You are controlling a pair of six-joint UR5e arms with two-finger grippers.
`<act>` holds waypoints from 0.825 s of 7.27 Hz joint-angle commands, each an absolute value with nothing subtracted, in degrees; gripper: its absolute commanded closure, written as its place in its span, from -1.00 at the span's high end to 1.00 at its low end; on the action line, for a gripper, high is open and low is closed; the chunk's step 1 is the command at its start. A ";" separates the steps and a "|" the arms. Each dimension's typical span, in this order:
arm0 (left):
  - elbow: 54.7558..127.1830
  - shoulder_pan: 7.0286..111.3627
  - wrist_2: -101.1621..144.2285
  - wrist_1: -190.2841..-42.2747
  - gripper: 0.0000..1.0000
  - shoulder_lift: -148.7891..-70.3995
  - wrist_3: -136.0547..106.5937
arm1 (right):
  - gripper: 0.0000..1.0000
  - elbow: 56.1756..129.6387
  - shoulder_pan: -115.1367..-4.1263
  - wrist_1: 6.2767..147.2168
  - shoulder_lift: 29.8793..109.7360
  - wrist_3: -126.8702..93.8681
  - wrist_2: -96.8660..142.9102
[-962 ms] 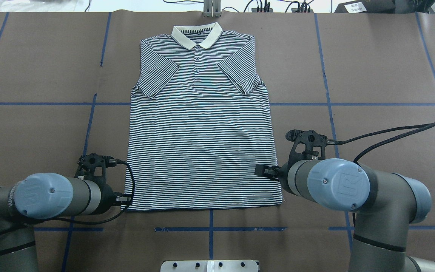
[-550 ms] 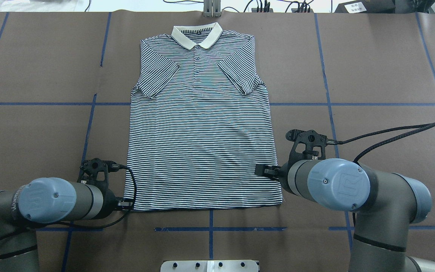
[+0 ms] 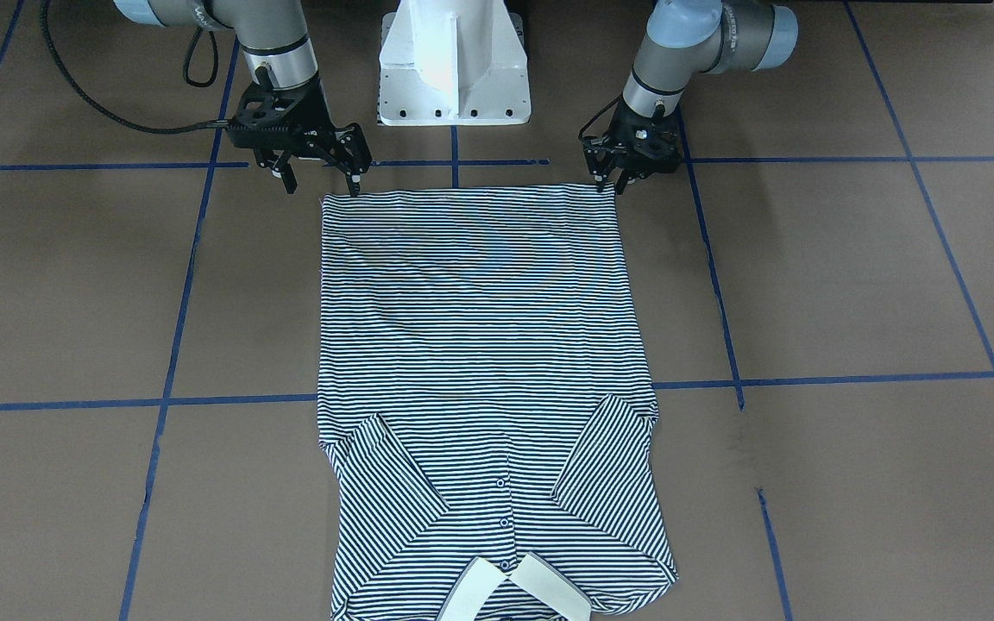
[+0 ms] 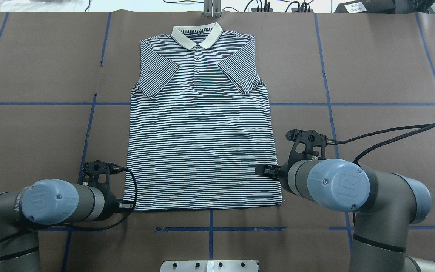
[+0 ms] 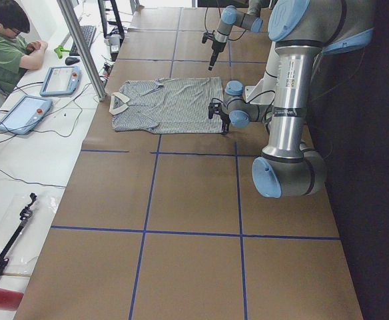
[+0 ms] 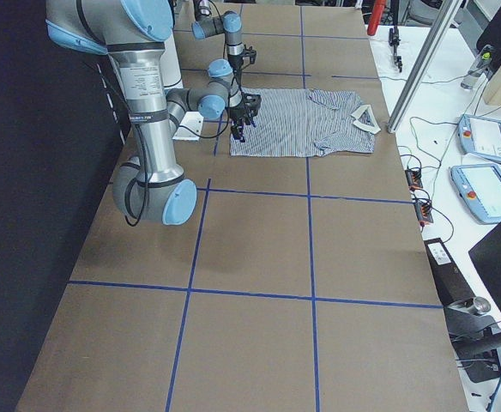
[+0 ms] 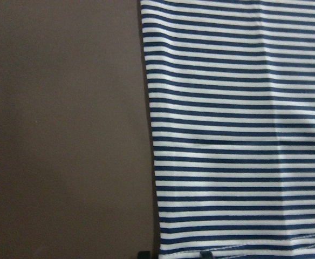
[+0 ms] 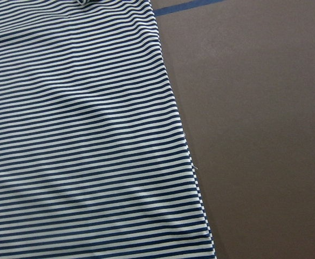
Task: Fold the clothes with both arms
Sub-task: 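Lower both grippers and grasp the hem corners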
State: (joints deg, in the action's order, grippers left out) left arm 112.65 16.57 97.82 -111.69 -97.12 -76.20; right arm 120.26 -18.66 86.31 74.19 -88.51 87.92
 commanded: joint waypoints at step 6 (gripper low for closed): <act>113.12 16.52 98.00 -111.53 -1.00 -98.17 -76.11 | 0.59 118.49 -14.79 86.40 74.53 -92.61 84.22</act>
State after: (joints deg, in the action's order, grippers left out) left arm 113.13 16.52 97.83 -111.57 -98.04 -76.16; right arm 119.43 -16.85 86.37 74.34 -90.18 86.16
